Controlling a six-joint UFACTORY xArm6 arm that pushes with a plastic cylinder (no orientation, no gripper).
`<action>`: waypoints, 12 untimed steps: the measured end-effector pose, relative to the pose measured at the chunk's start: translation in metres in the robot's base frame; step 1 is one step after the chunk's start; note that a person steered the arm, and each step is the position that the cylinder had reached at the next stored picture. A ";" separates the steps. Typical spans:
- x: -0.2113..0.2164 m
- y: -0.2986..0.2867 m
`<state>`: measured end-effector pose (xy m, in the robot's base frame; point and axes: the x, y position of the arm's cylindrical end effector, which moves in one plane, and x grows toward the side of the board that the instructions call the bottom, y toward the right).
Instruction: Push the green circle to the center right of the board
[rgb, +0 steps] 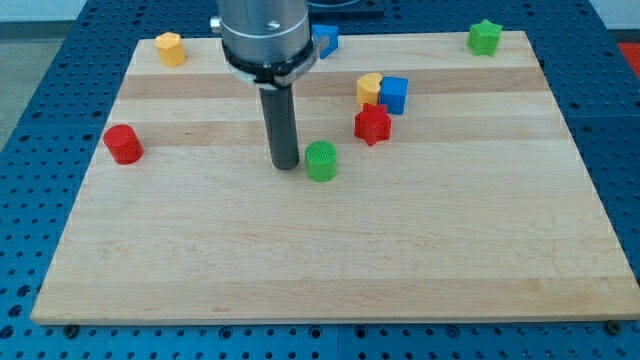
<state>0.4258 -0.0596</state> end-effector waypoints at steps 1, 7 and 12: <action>-0.009 0.029; 0.046 0.067; -0.038 0.161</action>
<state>0.3881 0.1010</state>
